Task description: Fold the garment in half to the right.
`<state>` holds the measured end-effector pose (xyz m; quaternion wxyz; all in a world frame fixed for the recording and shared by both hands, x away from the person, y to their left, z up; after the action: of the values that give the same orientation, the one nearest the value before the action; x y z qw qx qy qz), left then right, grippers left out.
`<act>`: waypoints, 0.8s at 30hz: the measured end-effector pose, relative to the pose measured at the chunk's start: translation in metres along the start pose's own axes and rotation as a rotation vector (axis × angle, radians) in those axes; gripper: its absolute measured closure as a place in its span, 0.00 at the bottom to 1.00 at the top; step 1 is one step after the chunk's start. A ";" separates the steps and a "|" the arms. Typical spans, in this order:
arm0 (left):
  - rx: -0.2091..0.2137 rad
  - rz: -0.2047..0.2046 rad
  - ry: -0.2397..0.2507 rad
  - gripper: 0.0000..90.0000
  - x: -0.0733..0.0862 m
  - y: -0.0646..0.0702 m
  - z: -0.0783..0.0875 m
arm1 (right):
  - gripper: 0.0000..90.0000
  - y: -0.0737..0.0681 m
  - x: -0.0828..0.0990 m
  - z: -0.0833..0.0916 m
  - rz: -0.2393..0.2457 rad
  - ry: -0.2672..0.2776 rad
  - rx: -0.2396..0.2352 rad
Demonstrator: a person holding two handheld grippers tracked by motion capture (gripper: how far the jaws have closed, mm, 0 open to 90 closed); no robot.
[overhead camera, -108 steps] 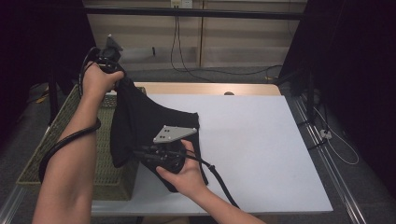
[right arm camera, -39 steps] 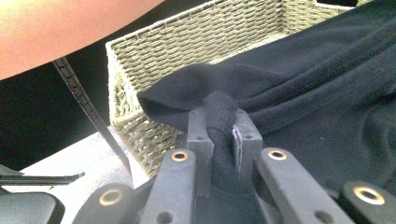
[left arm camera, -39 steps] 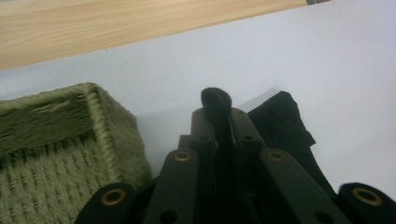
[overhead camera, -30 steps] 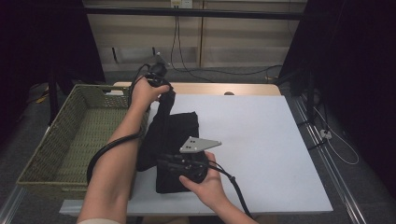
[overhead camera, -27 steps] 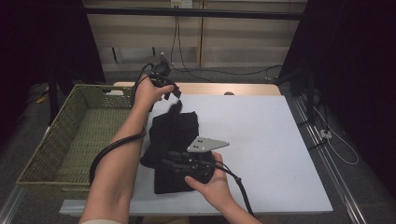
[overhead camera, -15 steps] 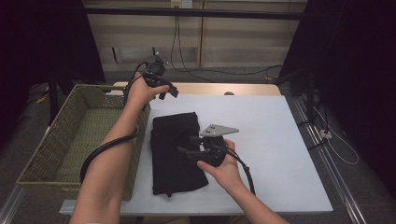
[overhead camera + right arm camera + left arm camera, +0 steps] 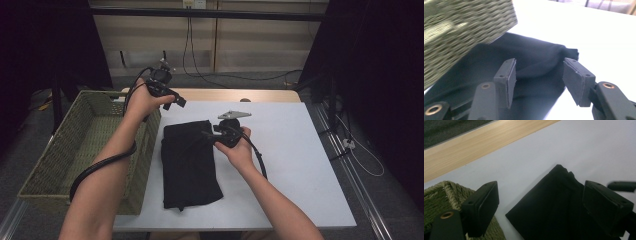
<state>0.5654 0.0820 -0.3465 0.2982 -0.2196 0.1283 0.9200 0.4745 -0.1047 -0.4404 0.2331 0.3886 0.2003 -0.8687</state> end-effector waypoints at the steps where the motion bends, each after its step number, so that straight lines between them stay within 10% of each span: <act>1: 0.001 -0.005 0.001 0.15 0.001 0.000 0.000 | 0.51 0.005 -0.003 -0.005 -0.013 0.001 0.007; 12: 0.011 -0.002 0.012 0.16 0.008 -0.002 0.004 | 0.55 0.039 -0.015 -0.063 -0.058 -0.082 0.090; 17: 0.014 -0.002 0.020 0.16 0.006 -0.003 0.005 | 0.96 0.045 -0.009 -0.078 -0.084 -0.092 0.004; 24: 0.016 0.004 0.017 0.16 0.008 -0.004 0.004 | 0.88 0.059 -0.017 -0.078 -0.041 -0.100 0.060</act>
<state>0.5613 0.0907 -0.3475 0.2970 -0.2248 0.1386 0.9176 0.5628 -0.1068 -0.4849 0.2132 0.3472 0.1700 -0.8973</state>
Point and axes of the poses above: each handheld gripper's, and its own axes: z roughly backward along the jaws, x roughly out of its underside, y roughly to its right, the point moved 5 cm from there along -z, roughly forward along the jaws, and after that the axes turned 5 degrees about -y, right-handed, at the moved point
